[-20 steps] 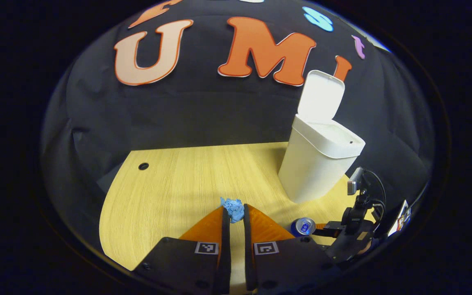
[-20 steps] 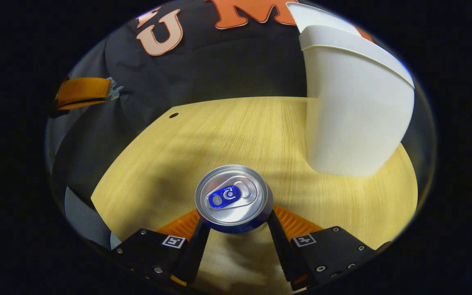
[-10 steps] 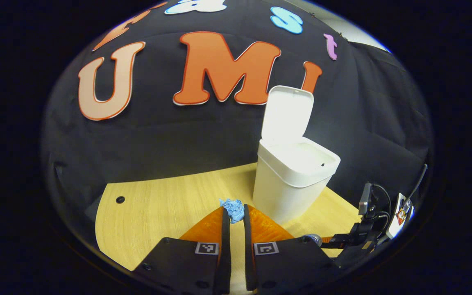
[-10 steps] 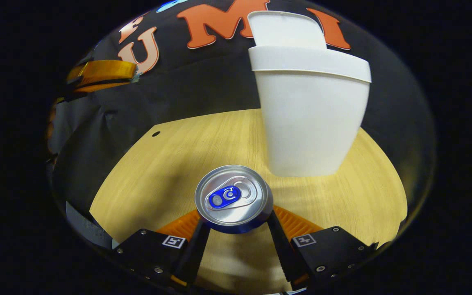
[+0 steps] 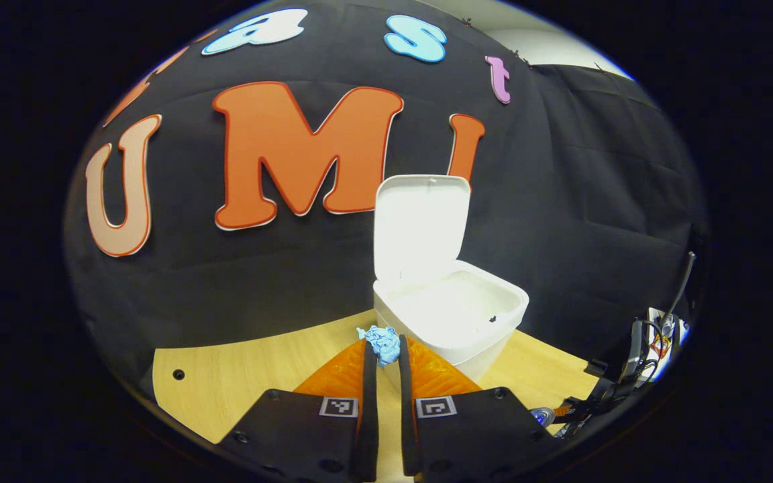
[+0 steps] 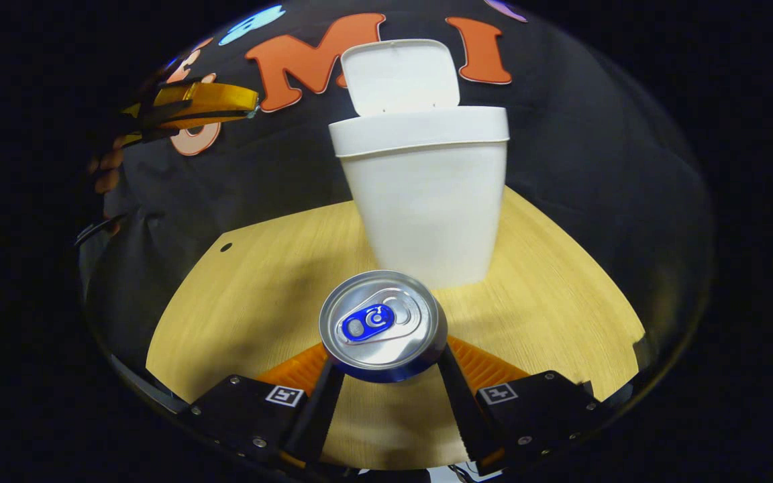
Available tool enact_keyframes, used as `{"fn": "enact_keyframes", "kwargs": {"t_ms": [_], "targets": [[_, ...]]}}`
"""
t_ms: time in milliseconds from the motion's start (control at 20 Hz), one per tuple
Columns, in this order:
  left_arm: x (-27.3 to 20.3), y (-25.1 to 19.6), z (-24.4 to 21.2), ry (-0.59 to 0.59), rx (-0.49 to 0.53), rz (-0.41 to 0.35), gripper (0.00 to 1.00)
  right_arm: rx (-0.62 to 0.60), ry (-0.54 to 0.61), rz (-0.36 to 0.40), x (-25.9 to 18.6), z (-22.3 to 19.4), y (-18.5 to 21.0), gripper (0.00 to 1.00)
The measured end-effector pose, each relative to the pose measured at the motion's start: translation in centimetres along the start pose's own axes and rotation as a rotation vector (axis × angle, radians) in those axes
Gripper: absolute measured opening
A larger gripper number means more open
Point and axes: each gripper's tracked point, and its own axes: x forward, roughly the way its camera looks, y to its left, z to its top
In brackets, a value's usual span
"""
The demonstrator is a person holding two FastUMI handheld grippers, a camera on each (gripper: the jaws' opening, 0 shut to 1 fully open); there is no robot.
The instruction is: Press the lid of the desktop garbage bin to open it, pick up the crumpled paper on the desktop and throw it into the bin, then pick up the pop can on the desktop and drop it into the bin, and finally close the garbage bin lid.
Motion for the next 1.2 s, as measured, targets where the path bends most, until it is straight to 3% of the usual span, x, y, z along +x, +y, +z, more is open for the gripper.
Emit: {"fn": "enact_keyframes", "kwargs": {"t_ms": [200,600,1000,1050,1100,1200], "targets": [[2.5,-2.6,1.6,-0.030,0.000,-0.042,0.17,0.045,-0.006,-0.060,-0.4,0.8,-1.0,0.80],[7.3,-5.7,0.7,0.001,-0.033,-0.078,0.18,0.104,-0.030,-0.140,-2.7,0.7,-5.1,0.80],[11.1,-7.9,-1.8,0.058,-0.041,-0.106,0.23,0.091,-0.040,-0.157,-3.4,1.9,-7.2,0.80],[11.5,-8.0,-2.1,0.067,-0.035,-0.103,0.24,0.086,-0.043,-0.158,-3.4,2.3,-7.5,0.75],[11.8,-8.2,-2.4,0.069,-0.033,-0.102,0.26,0.082,-0.047,-0.158,-3.5,2.6,-7.6,0.80],[12.1,-8.3,-2.7,0.076,-0.034,-0.103,0.29,0.077,-0.060,-0.151,-3.8,3.4,-7.7,0.80]]}}
